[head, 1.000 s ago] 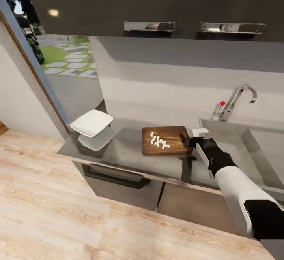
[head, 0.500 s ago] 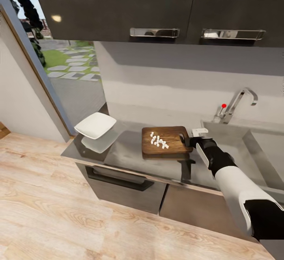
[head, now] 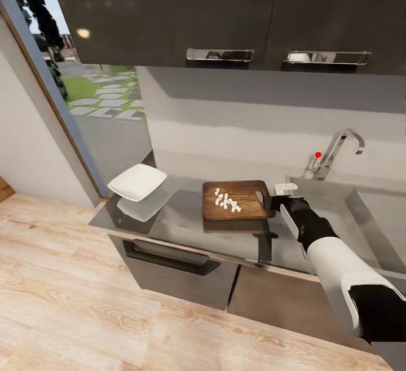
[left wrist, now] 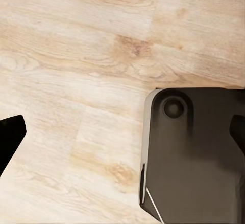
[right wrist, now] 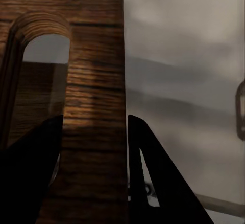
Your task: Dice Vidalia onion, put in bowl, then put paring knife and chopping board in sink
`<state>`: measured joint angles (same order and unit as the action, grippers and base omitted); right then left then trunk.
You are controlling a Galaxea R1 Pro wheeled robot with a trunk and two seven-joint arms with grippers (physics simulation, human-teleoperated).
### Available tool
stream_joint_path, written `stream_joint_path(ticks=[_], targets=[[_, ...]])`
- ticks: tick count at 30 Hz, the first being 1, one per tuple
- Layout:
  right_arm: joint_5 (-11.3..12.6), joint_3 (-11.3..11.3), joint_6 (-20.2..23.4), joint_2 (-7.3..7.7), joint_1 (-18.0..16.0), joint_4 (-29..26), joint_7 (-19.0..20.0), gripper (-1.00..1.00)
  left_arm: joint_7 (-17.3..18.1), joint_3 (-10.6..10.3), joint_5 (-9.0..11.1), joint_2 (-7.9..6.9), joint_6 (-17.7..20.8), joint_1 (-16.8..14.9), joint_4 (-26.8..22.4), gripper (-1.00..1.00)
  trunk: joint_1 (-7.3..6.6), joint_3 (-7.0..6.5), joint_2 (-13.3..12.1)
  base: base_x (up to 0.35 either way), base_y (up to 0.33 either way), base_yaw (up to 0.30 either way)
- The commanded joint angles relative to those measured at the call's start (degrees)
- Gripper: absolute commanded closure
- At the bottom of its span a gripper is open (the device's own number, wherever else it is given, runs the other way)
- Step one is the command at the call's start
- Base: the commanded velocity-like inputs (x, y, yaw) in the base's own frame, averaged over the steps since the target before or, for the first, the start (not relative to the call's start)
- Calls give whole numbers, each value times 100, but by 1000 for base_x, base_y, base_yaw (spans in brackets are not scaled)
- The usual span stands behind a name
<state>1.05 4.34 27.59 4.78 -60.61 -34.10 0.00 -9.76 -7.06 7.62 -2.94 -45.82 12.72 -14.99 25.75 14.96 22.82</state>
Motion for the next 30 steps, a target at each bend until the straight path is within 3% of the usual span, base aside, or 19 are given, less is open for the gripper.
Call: stream_joint_path(ticks=[1,15,30], targets=[[10,26,32,6,-3,-9,0,100,-17,-50,55,-4,-6,3,-12,-100,4,0,10,0,0,0],[10,32,38,0,-3,-9,0,100,-17,-50,55,-4,-6,3,-12,-100,4,-126,10,0,130,0],[18,28,325,-3,-3,-17,0,100,-17,-50,55,-4,-6,3,-4,-100,4,-261,10,0,11,0]])
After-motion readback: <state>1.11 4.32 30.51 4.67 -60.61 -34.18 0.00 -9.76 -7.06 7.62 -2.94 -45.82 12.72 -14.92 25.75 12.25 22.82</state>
